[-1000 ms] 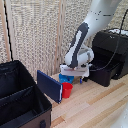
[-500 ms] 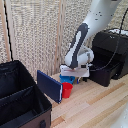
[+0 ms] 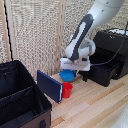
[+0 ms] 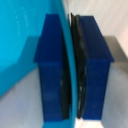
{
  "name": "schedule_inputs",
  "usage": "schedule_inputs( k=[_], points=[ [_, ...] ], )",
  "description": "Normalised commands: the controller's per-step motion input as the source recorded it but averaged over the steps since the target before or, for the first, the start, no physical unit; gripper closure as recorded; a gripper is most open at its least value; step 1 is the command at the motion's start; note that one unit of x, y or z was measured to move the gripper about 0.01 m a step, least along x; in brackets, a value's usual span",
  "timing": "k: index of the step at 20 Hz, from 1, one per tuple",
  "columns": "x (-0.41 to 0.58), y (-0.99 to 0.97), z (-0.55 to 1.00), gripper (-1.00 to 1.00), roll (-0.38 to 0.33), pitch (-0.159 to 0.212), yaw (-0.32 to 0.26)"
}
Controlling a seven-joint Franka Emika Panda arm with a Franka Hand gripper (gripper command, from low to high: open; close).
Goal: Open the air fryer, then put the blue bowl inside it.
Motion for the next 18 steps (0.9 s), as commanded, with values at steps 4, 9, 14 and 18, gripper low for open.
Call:
schedule_inputs(
  k=[4,9,14,18],
  points=[
    [0.259,0.0,0.94,1.0,0.0,0.018,-0.208],
    [0.33,-0.11,0.81,1.0,0.0,0.016,-0.215],
    [0.299,-0.33,0.62,1.0,0.0,-0.001,-0.232],
    [0.233,-0.51,0.53,1.0,0.014,-0.006,-0.193]
  ],
)
